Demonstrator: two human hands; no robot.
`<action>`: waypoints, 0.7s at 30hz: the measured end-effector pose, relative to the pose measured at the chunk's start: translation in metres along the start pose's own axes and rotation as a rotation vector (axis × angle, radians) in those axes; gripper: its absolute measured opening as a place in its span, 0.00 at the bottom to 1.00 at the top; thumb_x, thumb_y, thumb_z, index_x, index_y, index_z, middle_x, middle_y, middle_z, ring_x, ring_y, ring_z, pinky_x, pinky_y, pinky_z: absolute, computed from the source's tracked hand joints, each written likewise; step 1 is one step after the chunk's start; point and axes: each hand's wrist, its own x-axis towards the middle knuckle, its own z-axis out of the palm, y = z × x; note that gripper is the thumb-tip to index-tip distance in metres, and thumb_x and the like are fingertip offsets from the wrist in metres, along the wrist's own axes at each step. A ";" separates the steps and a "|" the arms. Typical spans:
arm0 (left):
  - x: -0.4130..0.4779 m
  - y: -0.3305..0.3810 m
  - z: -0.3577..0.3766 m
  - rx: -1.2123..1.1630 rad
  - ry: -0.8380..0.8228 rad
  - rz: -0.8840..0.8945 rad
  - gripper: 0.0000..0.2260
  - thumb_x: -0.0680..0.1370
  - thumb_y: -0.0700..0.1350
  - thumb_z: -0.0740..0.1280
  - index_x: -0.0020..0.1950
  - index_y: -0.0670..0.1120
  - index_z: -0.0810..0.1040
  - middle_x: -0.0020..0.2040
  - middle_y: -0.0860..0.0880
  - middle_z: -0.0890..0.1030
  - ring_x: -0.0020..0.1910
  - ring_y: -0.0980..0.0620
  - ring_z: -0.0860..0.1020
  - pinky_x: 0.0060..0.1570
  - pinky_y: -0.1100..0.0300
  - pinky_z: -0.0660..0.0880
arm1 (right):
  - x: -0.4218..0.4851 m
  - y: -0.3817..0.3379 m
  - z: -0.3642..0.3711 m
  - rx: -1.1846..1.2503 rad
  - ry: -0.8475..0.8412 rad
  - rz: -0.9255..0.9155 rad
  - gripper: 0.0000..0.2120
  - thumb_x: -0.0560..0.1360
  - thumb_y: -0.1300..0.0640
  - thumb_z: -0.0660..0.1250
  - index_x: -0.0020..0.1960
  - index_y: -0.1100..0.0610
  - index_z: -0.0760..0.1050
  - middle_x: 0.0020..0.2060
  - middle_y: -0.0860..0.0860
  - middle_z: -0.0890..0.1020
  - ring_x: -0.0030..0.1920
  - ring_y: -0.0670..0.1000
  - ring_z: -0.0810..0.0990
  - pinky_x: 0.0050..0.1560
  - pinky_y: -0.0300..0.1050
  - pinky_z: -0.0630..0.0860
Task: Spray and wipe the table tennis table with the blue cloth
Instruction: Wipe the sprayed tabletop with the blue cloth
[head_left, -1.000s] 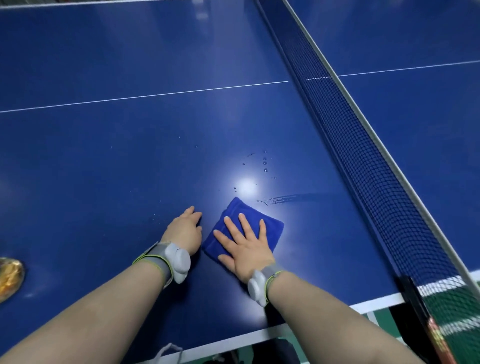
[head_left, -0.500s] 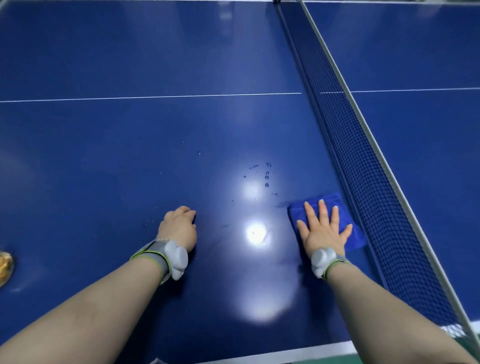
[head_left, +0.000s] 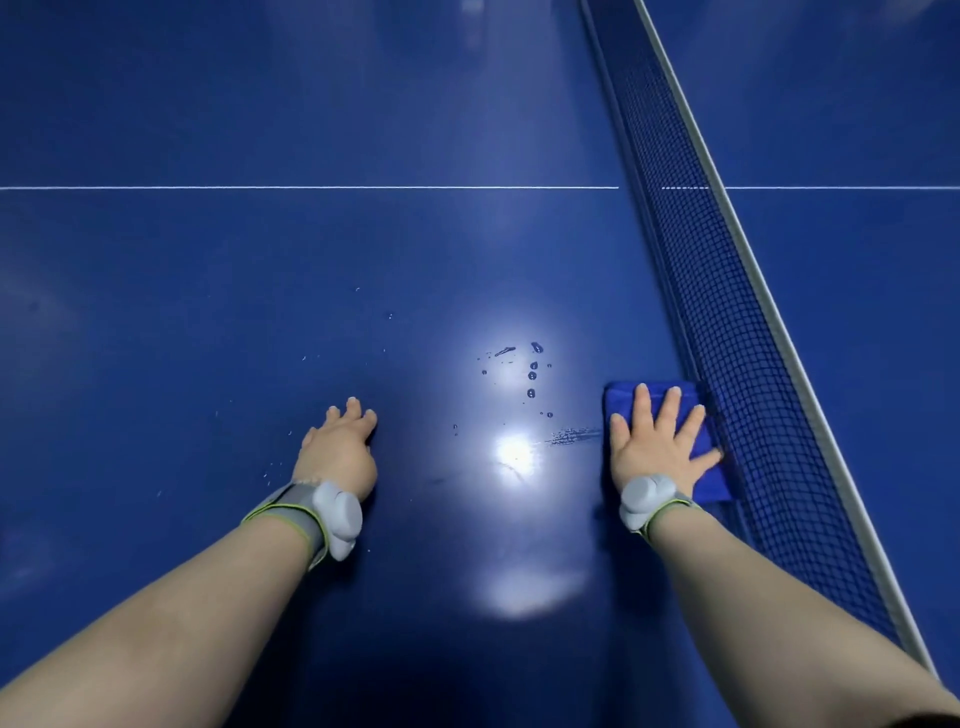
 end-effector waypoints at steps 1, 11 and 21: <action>-0.001 0.000 0.000 -0.001 0.002 0.003 0.23 0.80 0.36 0.52 0.75 0.47 0.60 0.79 0.49 0.50 0.77 0.45 0.50 0.73 0.50 0.54 | -0.001 -0.010 0.000 -0.003 -0.004 -0.034 0.28 0.81 0.38 0.41 0.79 0.42 0.41 0.79 0.48 0.39 0.78 0.59 0.35 0.71 0.74 0.41; 0.006 -0.008 -0.011 -0.057 -0.080 -0.108 0.29 0.78 0.35 0.53 0.76 0.57 0.57 0.79 0.50 0.52 0.76 0.41 0.56 0.72 0.49 0.59 | -0.067 -0.136 0.037 -0.188 -0.090 -0.698 0.29 0.81 0.38 0.45 0.79 0.42 0.41 0.79 0.49 0.37 0.77 0.60 0.33 0.69 0.74 0.33; 0.008 -0.010 -0.024 -0.183 0.095 -0.121 0.24 0.78 0.37 0.53 0.74 0.52 0.62 0.67 0.46 0.74 0.62 0.43 0.74 0.57 0.54 0.72 | -0.067 -0.158 0.038 -0.336 -0.147 -1.114 0.33 0.74 0.33 0.38 0.78 0.37 0.48 0.79 0.43 0.42 0.78 0.55 0.35 0.67 0.70 0.28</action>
